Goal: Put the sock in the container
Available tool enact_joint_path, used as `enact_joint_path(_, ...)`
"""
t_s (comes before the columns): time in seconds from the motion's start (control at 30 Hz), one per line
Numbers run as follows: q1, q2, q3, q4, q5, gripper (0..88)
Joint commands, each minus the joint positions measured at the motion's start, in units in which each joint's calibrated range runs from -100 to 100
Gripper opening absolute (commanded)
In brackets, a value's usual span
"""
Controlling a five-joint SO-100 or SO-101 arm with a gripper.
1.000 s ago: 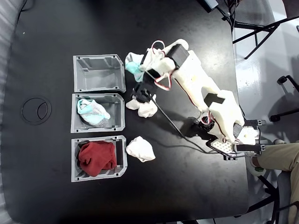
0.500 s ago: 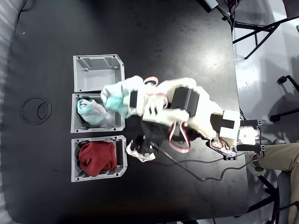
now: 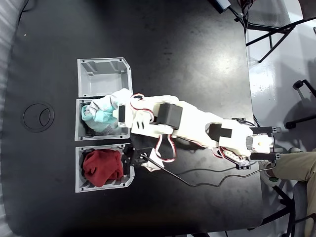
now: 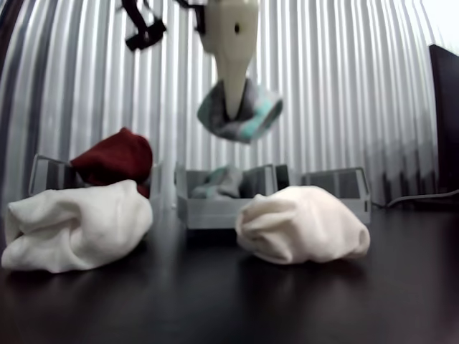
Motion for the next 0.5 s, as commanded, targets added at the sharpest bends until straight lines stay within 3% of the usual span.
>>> enact_joint_path(0.0, -0.9, 0.4, -2.4, -3.6, -0.3, 1.4)
enact_joint_path(0.47, -1.8, 8.7, -2.4, -8.0, -0.3, 1.4)
